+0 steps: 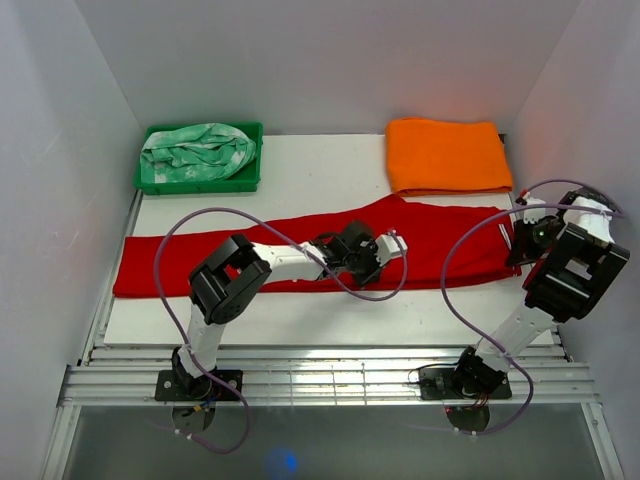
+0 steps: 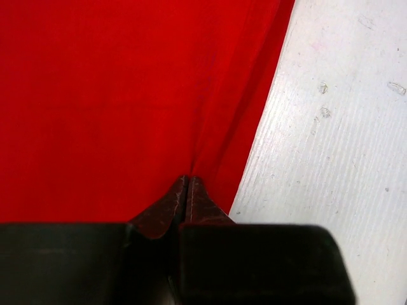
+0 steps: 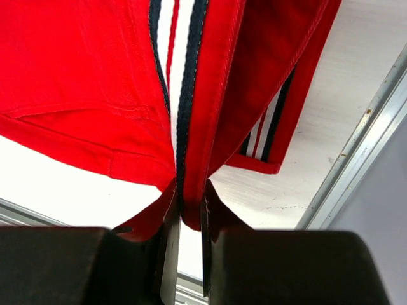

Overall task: Fold and stack the trousers
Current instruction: Fold the trousers

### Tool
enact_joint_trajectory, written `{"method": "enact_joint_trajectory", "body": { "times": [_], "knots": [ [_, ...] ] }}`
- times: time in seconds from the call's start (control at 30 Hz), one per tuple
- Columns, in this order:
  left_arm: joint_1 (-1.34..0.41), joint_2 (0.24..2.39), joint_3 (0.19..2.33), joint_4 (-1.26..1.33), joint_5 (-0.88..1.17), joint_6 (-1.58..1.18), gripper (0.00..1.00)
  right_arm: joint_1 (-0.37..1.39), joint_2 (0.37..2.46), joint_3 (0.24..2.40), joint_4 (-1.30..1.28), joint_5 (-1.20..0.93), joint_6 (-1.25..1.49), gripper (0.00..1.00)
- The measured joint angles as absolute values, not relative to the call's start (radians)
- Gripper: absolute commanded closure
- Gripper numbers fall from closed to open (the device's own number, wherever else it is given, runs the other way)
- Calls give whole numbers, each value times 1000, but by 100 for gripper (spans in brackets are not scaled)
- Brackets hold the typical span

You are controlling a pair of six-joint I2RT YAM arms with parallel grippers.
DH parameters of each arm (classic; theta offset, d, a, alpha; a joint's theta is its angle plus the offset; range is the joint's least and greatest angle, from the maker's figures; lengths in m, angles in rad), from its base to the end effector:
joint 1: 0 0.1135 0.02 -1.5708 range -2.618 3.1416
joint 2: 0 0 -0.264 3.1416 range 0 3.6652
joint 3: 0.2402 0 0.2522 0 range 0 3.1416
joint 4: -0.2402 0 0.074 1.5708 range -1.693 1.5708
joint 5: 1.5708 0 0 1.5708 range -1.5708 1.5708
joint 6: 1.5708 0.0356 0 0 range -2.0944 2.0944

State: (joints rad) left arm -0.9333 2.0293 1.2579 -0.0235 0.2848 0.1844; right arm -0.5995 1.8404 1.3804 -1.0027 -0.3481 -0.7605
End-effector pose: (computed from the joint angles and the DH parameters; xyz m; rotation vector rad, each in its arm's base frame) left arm 0.2479 -0.3515 0.1453 1.4102 1.9863 -0.6880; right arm 0.2942 -0.1864 0.2061 -0.2540 2.8140 0.2901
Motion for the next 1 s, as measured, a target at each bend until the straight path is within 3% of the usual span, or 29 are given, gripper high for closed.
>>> {"method": "enact_joint_trajectory", "body": {
  "times": [0.13,0.37,0.43,0.47,0.5,0.53,0.57,0.63,0.73,0.83,1.0],
  "knots": [
    [-922,2031,1257,-24,314,178,97,-600,1827,1346,-987,-326,-789,92],
    [-910,1988,1199,-28,381,212,99,-603,1826,1184,-882,-269,-803,92],
    [-919,1962,1169,-39,402,236,94,-602,1814,1171,-881,-274,-808,92],
    [-925,1945,1154,-52,410,249,92,-602,1805,1159,-881,-277,-820,89],
    [-930,1926,1139,-73,420,262,78,-602,1792,1145,-882,-277,-835,80],
    [-933,1909,1124,-91,429,271,70,-602,1780,1134,-886,-275,-850,49],
    [-938,1887,1105,-115,435,276,63,-603,1768,1124,-891,-272,-864,37],
    [-942,1841,1073,-164,446,271,49,-604,1738,1112,-924,-262,-900,25],
    [-937,1752,1025,-223,458,249,41,-614,1690,1118,-949,-261,-952,20],
    [-909,1678,1047,-255,484,208,39,-612,1674,1216,-1009,-317,-964,23],
    [-767,1815,1457,-334,556,77,36,-550,1676,1419,-1021,-424,-917,27]
  ]
}}
